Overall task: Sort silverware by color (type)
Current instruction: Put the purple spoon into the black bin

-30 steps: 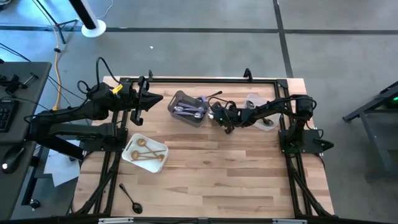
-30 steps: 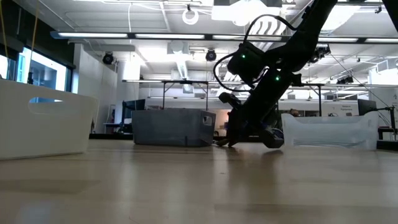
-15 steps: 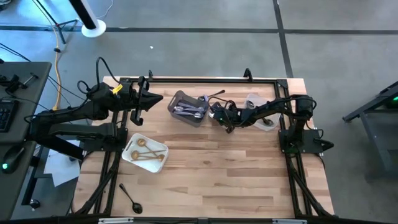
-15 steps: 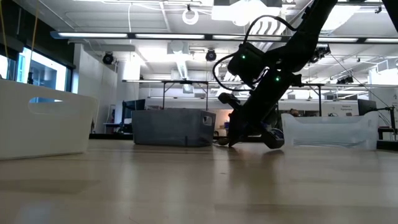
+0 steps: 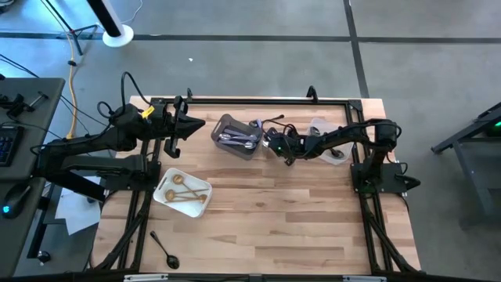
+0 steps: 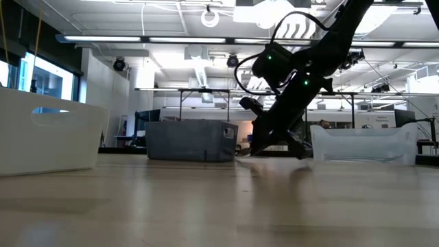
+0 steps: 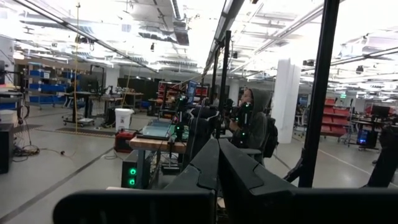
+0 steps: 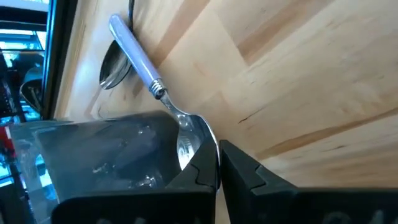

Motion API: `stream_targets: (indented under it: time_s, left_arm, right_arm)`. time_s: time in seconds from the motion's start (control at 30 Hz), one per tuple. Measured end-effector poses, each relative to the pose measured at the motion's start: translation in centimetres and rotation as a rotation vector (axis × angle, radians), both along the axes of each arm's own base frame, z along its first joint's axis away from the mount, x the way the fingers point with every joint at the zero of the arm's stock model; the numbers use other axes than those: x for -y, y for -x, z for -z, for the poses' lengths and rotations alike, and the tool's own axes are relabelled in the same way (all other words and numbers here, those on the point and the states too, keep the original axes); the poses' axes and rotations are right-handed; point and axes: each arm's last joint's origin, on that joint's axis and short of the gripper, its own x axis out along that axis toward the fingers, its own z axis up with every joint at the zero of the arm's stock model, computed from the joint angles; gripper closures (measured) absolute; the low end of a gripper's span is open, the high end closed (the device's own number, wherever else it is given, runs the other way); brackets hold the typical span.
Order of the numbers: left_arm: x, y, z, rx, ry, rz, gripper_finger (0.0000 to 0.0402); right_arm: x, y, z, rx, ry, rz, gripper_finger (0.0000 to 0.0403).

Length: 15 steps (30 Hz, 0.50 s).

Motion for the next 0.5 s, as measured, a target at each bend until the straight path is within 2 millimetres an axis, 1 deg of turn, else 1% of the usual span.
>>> stream_targets:
  time_s: [0.27,0.5]
  left_arm:
    - [0.0,0.0,0.1,-0.011,0.007,0.001,0.0402]
    - [0.0,0.0,0.2,-0.018,0.029,0.007,0.0401]
  right_arm:
    - [-0.1,0.3,-0.7,-0.031,0.024,-0.027,0.0402]
    - [-0.2,0.9,-1.7,-0.084,0.062,-0.098,0.0402]
